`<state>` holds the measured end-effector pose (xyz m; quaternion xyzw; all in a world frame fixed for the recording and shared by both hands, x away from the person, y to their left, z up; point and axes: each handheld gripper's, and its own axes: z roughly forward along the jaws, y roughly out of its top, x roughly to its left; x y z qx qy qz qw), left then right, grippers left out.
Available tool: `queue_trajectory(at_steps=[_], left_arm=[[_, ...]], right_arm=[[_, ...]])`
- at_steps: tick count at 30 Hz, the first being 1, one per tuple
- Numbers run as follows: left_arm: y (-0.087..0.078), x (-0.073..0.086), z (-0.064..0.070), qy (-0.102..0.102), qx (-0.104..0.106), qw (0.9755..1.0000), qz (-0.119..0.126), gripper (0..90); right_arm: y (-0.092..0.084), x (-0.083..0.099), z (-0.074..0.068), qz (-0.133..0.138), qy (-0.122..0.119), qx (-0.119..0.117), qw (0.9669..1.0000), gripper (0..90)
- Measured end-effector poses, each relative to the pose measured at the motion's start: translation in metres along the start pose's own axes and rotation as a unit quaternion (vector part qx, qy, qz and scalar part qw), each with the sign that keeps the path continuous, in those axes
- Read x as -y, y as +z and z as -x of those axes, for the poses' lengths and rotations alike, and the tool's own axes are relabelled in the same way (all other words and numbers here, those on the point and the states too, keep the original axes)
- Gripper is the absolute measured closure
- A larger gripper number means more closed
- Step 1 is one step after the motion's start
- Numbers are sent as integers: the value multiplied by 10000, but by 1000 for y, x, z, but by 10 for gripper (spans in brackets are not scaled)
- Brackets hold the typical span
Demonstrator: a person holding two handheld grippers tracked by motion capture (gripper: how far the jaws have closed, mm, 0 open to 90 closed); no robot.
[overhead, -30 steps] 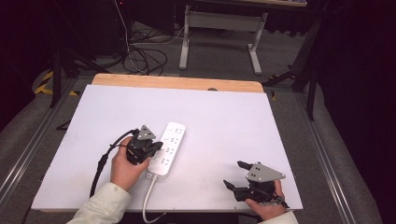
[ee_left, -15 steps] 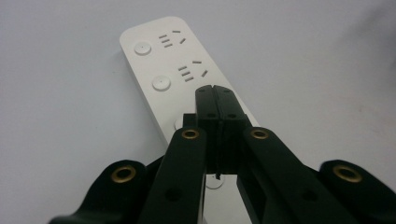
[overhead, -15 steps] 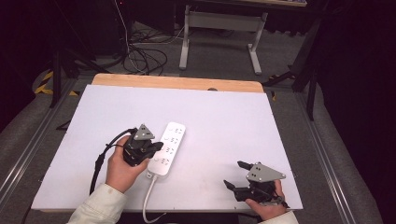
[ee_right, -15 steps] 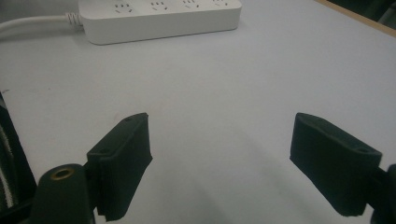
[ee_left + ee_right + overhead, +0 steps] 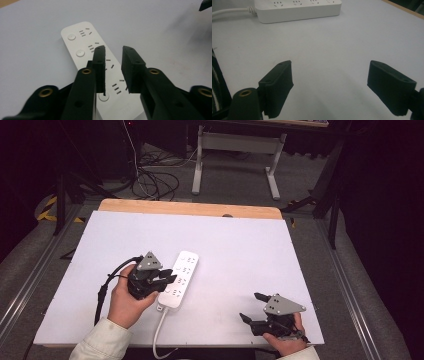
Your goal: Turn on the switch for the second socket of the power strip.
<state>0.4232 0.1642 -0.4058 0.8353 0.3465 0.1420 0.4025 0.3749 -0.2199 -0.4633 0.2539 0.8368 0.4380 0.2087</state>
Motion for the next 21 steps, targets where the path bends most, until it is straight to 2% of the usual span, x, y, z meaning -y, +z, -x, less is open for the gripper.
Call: queue_trajectory(at_steps=[1, 2, 5, 8, 12, 13, 21], left_arm=[[-1, 0, 0, 48, -59, 10000, -4, 692], [-1, 0, 1, 17, -67, 10000, 20, 654], [-6, 0, 1, -19, 20, 9999, 107, 584], [-15, -1, 2, 61, 95, 9997, 209, 509], [-22, 1, 6, 225, 73, 9994, 259, 438], [-24, 2, 6, 265, -3, 9993, 266, 423], [-47, 7, 7, 269, -67, 9976, 631, 311]], right_arm=[[0, 0, 0, 0, 0, 0, 10000, 203], [0, 0, 0, 0, 1, 2, 10000, 203], [0, 0, 0, 11, 3, 6, 10000, 203], [-1, 0, 0, 13, 3, 6, 10000, 203], [0, 0, 0, 20, 1, 6, 10000, 203], [-1, 0, 0, 19, -3, 1, 10000, 203], [-2, 0, 2, 70, 56, 20, 10000, 203]])
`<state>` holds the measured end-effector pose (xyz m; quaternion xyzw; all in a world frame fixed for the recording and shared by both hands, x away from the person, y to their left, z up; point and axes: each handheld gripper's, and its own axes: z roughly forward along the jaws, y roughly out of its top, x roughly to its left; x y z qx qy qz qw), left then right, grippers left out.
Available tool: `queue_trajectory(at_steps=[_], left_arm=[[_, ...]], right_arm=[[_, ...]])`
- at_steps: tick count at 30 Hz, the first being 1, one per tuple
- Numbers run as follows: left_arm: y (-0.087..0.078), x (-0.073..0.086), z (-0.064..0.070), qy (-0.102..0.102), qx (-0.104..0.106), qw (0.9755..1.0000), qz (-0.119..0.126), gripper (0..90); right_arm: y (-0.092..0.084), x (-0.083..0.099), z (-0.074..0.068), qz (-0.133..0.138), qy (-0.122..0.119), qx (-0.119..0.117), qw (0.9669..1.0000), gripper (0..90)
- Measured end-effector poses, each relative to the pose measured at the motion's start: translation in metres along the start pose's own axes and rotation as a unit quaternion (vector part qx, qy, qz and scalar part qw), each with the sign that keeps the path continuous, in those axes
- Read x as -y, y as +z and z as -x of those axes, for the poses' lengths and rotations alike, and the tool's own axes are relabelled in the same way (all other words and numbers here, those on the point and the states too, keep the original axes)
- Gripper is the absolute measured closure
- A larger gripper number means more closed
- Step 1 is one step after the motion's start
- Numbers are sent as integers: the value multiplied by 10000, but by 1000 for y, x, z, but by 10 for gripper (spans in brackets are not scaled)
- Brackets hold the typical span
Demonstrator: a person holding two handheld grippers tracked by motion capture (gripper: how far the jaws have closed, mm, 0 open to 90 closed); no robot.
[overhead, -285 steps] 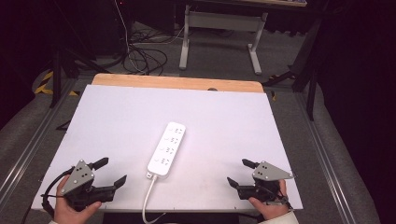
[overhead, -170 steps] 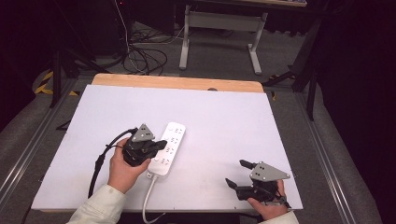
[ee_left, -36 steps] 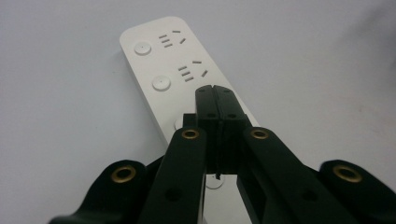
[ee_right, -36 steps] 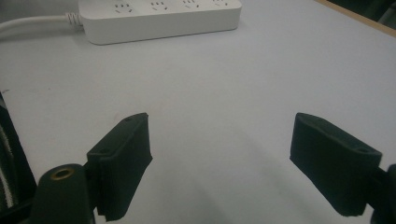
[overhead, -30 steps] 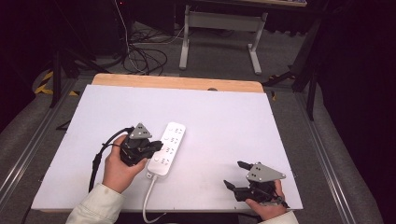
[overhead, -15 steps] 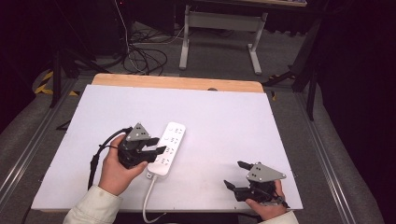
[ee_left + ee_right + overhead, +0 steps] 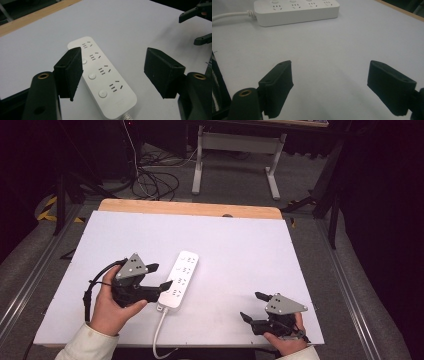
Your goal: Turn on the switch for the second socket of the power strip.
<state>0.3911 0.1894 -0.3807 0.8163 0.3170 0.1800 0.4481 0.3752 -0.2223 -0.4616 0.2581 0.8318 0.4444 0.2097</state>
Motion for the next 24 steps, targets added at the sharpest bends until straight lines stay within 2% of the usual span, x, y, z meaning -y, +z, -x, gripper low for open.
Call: queue_trajectory(at_steps=[4, 9, 14, 19, 24], left_arm=[[-10, 6, 1, 92, 27, 9998, 155, 246], [-22, 16, 4, 141, 0, 9990, 430, 241], [-28, 26, 3, 159, 3, 9985, 522, 234], [-31, 39, -3, 37, 98, 9982, 584, 222], [-38, 52, -7, -104, 74, 9973, 719, 219]], right_arm=[[-1, 0, 1, 31, 32, 4, 10000, 203], [0, 0, 0, 30, 25, -4, 10000, 202], [0, 0, 0, 30, 28, -6, 10000, 202], [0, 0, 0, 16, 19, -11, 10000, 202], [0, 0, 1, 24, 24, -21, 10000, 202]])
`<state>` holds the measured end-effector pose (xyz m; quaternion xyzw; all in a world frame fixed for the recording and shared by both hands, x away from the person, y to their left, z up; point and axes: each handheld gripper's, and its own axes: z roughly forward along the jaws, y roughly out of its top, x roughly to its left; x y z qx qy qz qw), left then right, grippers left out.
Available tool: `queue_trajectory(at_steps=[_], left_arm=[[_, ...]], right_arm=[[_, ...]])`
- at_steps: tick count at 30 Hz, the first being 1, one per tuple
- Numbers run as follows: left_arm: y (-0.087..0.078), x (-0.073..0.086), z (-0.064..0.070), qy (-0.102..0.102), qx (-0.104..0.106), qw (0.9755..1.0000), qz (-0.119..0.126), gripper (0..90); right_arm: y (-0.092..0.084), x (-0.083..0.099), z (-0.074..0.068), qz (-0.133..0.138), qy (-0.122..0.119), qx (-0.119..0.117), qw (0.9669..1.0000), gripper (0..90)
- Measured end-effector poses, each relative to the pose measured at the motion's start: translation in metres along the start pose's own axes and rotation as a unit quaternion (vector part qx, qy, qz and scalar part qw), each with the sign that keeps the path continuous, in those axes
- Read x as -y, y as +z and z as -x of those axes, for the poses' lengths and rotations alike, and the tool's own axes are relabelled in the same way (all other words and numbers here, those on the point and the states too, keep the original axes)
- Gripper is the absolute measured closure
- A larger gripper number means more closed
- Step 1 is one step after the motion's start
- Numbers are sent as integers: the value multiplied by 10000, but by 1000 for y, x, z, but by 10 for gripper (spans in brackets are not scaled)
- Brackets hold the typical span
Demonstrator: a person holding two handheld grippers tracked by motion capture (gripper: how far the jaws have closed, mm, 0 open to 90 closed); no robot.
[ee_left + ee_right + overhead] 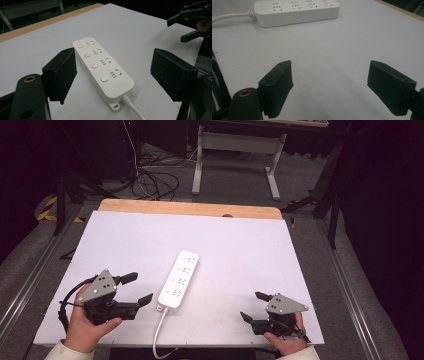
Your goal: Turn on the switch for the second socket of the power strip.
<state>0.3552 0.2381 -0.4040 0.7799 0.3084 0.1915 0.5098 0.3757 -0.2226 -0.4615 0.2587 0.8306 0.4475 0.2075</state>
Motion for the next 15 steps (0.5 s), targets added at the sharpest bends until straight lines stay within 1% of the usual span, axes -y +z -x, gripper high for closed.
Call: queue_trajectory(at_steps=[2, 4, 10, 12, 14, 15], left_arm=[[-2, 5, -1, -31, -24, 10000, 13, 218], [-4, 9, -1, -94, 9, 10000, -19, 219], [-9, 20, -3, -61, -19, 10000, 70, 219], [-9, 24, -3, -39, -49, 10000, 24, 219], [-10, 27, -3, 62, -152, 9998, -65, 219], [-10, 29, -3, 154, -206, 9996, -115, 223]], right_arm=[[0, 0, 0, -8, -5, -3, 10000, 203], [0, 0, 0, 1, -22, 0, 10000, 202], [0, 0, 0, -19, -8, -3, 10000, 203], [0, 0, 0, -17, -6, -6, 10000, 202], [0, 0, 0, -7, 2, 1, 10000, 202], [0, 0, 0, -6, 4, 1, 10000, 202]])
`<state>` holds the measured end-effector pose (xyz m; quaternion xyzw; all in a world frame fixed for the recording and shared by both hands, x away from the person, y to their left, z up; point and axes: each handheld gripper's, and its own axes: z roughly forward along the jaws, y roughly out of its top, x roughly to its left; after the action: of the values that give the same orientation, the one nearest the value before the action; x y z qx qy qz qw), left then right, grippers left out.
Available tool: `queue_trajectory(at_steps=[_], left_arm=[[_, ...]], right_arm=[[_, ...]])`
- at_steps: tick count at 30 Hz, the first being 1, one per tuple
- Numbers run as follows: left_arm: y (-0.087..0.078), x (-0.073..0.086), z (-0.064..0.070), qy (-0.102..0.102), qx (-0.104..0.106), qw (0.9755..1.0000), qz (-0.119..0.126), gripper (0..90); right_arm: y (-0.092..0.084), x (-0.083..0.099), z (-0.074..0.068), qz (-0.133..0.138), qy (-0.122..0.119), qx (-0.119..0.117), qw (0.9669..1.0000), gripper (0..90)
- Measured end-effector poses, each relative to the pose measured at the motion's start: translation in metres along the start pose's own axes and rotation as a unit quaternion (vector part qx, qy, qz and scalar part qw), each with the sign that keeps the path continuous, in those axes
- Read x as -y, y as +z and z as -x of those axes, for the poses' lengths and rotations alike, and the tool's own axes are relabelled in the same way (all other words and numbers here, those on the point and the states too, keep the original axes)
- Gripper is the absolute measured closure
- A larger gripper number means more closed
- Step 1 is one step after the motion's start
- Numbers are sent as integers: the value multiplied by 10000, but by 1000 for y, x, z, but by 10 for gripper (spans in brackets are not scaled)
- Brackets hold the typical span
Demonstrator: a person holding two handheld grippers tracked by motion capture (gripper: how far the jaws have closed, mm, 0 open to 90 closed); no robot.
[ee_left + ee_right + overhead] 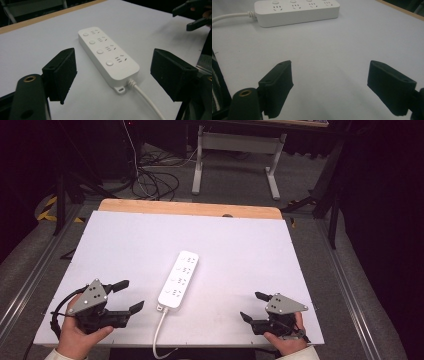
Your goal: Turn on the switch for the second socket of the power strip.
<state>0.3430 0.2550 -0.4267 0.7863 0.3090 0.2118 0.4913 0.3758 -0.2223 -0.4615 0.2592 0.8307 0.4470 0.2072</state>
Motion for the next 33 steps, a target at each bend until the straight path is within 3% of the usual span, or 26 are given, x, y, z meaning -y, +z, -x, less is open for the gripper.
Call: queue_trajectory(at_steps=[4, 14, 21, 33], left_arm=[[1, 7, 3, 189, -60, 9998, -89, 229], [-1, 30, -3, -247, 147, 9996, -82, 230], [2, 45, -3, -386, 166, 9991, -96, 237], [3, 47, -4, -648, 228, 9976, 21, 251]], right_arm=[[0, 0, 0, -4, -5, 2, 10000, 203], [0, 0, 0, -24, -21, -2, 10000, 201], [0, 0, 0, -20, -17, 7, 10000, 201], [0, 0, 0, -22, -26, -8, 10000, 201]])
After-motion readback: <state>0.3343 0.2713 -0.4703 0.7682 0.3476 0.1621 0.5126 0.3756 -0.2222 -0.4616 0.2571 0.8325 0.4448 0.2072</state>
